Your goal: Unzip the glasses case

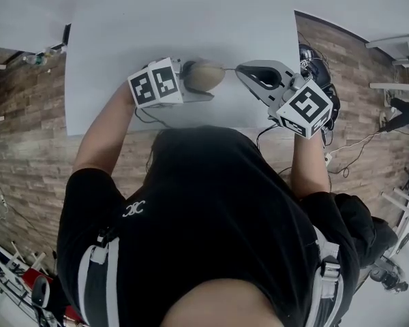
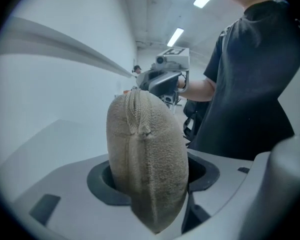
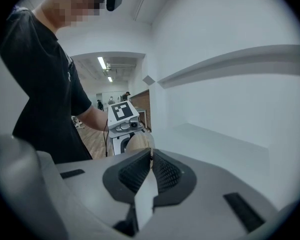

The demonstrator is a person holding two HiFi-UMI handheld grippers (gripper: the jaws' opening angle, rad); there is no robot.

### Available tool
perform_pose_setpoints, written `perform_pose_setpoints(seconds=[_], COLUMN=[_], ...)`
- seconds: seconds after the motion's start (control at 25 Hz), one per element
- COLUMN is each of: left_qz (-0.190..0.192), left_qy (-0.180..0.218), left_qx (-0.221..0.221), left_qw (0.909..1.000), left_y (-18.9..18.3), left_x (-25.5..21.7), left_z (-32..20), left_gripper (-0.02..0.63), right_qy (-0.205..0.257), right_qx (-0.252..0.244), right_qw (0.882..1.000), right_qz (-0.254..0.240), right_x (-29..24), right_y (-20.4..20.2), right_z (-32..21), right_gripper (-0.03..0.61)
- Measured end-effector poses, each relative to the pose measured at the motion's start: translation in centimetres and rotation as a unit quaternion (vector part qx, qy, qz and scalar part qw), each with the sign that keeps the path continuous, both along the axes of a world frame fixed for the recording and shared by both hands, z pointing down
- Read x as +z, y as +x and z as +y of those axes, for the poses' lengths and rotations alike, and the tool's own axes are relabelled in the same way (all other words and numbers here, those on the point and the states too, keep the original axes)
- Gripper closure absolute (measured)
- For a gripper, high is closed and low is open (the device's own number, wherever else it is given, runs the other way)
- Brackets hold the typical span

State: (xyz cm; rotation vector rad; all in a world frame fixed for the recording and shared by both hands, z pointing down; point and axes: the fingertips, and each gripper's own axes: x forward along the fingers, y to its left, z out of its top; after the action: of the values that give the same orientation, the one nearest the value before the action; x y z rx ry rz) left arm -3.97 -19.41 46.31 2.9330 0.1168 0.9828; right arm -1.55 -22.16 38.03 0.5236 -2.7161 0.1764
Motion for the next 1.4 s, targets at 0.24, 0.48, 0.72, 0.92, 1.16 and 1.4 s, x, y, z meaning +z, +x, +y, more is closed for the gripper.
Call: perform_pose_setpoints(seconds=[0.24,0.48,0.72,0.92,1.16,1.4], left_qz=[0.067,0.143,0.194,0.250,0.328,0.381], left_qy=[-0.067,-0.114,-0.172,-0.237,-0.288,-0.313], left_qx=[-0.018,-0.041,-0.064,-0.099,-0.139,-0.170], left_qw=[0.9953,0.9823,0.9637,0.9336,0.8891,0.8533], left_y=[-0.1,-0.2,-0.8,-1.5,-2.6,-2.3], left_x=[-1.7,-4.4,-5.0,-5.5,-7.3,-8.0], left_z=[0.6,0.2,-0.6,-1.9,-4.2,-7.0], left_gripper=[0.328,0.328,0.327,0.327,0.327,0.327], right_qy=[-0.022,-0.021,-0.025,-0.039,-0.055,-0.068], right_qx=[0.009,0.003,-0.003,-0.007,-0.012,-0.015], right_qw=[1.000,0.999,1.000,0.999,0.998,0.997], right_qz=[-0.014,-0.027,-0.018,-0.001,0.010,0.013], right_x=[1.1,0.8,1.5,3.5,4.9,6.3], right_y=[0.3,-0.2,-1.1,-1.7,-2.2,-1.1], right_z=[0.3,0.6,0.6,1.0,1.5,1.2], right_gripper=[0.552,0.552,0.552,0.552,0.552,0.552])
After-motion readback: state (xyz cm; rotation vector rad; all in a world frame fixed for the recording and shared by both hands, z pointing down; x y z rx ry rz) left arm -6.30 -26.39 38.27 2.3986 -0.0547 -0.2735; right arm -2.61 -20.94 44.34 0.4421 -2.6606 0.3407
